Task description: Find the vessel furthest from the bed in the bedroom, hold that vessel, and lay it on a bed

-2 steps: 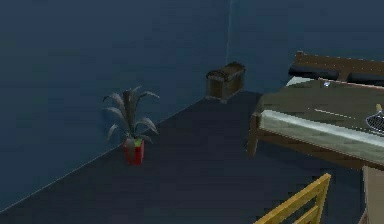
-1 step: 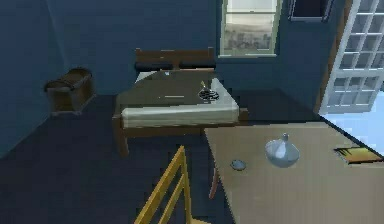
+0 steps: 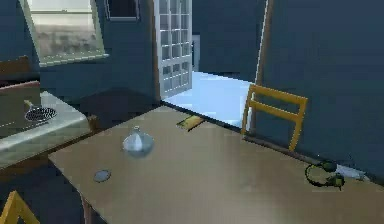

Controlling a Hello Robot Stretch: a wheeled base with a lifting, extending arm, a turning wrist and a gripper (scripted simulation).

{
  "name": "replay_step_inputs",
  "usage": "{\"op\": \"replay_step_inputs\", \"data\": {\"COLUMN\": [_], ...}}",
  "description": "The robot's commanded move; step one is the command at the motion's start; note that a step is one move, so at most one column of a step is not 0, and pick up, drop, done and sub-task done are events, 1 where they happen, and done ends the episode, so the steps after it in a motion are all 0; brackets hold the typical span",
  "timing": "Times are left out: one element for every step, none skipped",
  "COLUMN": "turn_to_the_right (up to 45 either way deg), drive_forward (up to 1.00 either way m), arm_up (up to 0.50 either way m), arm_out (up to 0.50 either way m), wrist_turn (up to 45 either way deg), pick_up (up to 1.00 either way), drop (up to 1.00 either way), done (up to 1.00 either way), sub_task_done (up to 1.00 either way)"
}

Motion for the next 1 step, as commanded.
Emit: {"op": "replay_step_inputs", "data": {"turn_to_the_right": [-45.0], "drive_forward": [0.00], "arm_up": [0.00], "arm_out": [0.00], "wrist_turn": [0.0], "pick_up": [0.00], "drop": [0.00], "done": [0.00], "sub_task_done": [0.00]}}
